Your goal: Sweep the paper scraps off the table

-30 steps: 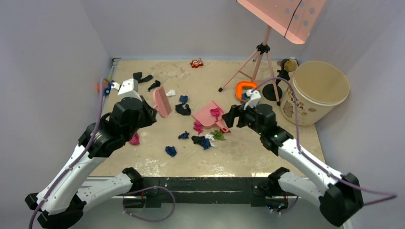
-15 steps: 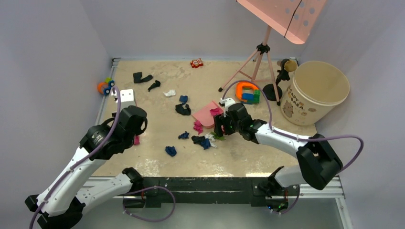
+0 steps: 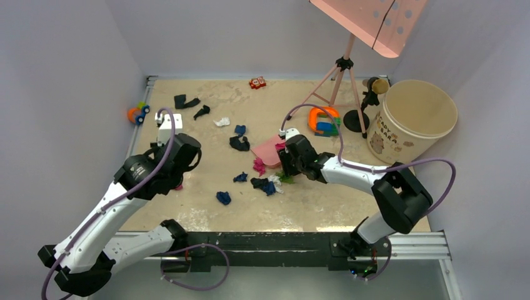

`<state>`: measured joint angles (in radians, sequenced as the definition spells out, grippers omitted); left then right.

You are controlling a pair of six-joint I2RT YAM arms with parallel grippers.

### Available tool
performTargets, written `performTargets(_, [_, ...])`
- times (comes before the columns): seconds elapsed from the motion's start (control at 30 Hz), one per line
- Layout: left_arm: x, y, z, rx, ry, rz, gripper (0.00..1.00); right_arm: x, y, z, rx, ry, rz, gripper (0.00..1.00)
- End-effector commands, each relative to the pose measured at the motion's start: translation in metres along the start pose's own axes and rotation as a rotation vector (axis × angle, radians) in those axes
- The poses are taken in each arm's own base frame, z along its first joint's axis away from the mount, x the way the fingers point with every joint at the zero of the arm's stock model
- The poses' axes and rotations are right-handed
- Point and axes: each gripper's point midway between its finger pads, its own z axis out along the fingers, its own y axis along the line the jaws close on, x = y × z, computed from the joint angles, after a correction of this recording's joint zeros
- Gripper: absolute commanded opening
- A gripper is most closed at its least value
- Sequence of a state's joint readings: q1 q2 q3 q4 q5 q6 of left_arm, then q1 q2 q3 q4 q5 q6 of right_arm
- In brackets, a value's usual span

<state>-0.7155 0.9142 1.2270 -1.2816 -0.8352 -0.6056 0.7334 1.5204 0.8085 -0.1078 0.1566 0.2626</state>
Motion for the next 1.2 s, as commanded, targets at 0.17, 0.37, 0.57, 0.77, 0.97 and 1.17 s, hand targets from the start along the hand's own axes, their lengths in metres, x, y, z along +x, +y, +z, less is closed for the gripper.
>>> performTargets(0.17, [-0.019, 0.027, -0.003, -0.129, -0.059, 0.018, 0.00, -0.035, -0.006, -0.012, 0.062, -0.100, 0.017, 0.04])
performTargets(0.37, [-0.021, 0.028, 0.004, -0.167, -0.063, 0.056, 0.00, -0.040, -0.014, -0.048, 0.080, -0.112, 0.021, 0.00])
performTargets(0.57, [-0.019, 0.036, 0.014, -0.284, 0.000, 0.151, 0.00, -0.014, -0.001, -0.073, -0.008, 0.038, 0.046, 0.00])
performTargets(0.77, [-0.010, 0.032, 0.033, -0.353, 0.110, 0.245, 0.00, -0.006, -0.001, -0.104, -0.009, 0.151, 0.056, 0.00])
performTargets(0.97, [-0.001, 0.031, 0.052, -0.353, 0.190, 0.271, 0.00, -0.016, -0.021, -0.128, 0.101, 0.128, 0.077, 0.00])
performTargets(1.17, [0.023, 0.006, 0.076, -0.320, 0.337, 0.335, 0.00, -0.041, -0.020, -0.151, 0.057, -0.047, 0.125, 0.00])
